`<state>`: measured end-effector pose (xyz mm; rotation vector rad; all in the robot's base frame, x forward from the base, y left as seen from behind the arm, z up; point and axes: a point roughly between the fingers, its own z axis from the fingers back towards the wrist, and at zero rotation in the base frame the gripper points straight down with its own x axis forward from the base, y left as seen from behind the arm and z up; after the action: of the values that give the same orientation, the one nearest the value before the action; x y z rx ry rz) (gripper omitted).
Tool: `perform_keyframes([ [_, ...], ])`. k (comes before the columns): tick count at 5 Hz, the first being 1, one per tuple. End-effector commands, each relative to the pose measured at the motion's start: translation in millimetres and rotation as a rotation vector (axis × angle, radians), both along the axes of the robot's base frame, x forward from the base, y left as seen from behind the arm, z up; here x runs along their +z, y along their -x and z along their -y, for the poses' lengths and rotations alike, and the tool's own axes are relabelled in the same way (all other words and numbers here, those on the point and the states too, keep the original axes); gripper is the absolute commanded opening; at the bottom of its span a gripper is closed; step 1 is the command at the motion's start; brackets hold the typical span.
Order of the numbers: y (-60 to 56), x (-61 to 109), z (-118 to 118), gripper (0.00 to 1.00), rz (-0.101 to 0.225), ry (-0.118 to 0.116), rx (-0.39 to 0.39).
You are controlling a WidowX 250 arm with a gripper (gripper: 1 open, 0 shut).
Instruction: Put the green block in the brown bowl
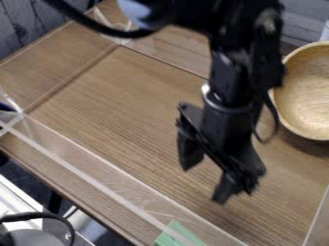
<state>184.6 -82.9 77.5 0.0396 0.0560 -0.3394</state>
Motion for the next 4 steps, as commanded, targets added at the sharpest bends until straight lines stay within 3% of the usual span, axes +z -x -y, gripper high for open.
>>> perform_keyframes([
  [1,-0.2,-7.5,29,1.00,0.027,0.065,-0.057],
  [2,-7.7,-15.7,39,1.00,0.023,0.095,-0.063],
  [4,-11.8,-23.5,48,1.00,0.029,0.141,-0.160],
])
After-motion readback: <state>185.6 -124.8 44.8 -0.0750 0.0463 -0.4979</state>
